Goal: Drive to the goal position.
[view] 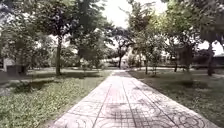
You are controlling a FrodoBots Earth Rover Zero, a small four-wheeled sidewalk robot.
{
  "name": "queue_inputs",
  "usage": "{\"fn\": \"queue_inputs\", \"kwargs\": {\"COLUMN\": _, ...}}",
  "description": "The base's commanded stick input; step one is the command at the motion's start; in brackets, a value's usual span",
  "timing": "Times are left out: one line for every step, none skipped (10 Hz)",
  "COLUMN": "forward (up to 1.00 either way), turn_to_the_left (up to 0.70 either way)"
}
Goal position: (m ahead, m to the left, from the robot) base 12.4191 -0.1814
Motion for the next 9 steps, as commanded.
{"fn": "queue_inputs", "kwargs": {"forward": 0.70, "turn_to_the_left": 0.00}}
{"fn": "queue_inputs", "kwargs": {"forward": 0.70, "turn_to_the_left": 0.00}}
{"fn": "queue_inputs", "kwargs": {"forward": 0.70, "turn_to_the_left": 0.00}}
{"fn": "queue_inputs", "kwargs": {"forward": 0.70, "turn_to_the_left": 0.00}}
{"fn": "queue_inputs", "kwargs": {"forward": 0.70, "turn_to_the_left": 0.00}}
{"fn": "queue_inputs", "kwargs": {"forward": 0.70, "turn_to_the_left": 0.00}}
{"fn": "queue_inputs", "kwargs": {"forward": 0.70, "turn_to_the_left": 0.00}}
{"fn": "queue_inputs", "kwargs": {"forward": 0.70, "turn_to_the_left": -0.07}}
{"fn": "queue_inputs", "kwargs": {"forward": 0.70, "turn_to_the_left": -0.27}}
